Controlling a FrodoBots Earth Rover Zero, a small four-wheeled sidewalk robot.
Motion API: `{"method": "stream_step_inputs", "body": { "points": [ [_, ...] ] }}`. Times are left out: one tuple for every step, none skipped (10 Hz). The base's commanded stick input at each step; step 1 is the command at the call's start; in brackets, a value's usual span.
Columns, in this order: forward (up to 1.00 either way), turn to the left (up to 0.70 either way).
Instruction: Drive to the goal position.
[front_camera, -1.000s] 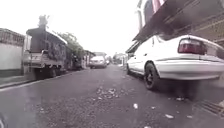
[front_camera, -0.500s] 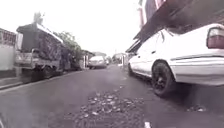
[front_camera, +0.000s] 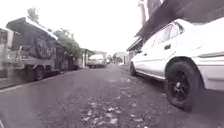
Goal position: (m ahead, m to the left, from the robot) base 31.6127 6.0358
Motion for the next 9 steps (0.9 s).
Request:
{"method": "stream_step_inputs", "body": {
  "points": [
    [1.0, 0.0],
    [1.0, 0.0],
    [1.0, 0.0],
    [1.0, 0.14],
    [1.0, 0.4],
    [1.0, 0.4],
    [1.0, 0.33],
    [1.0, 0.1],
    [1.0, 0.0]
  ]
}}
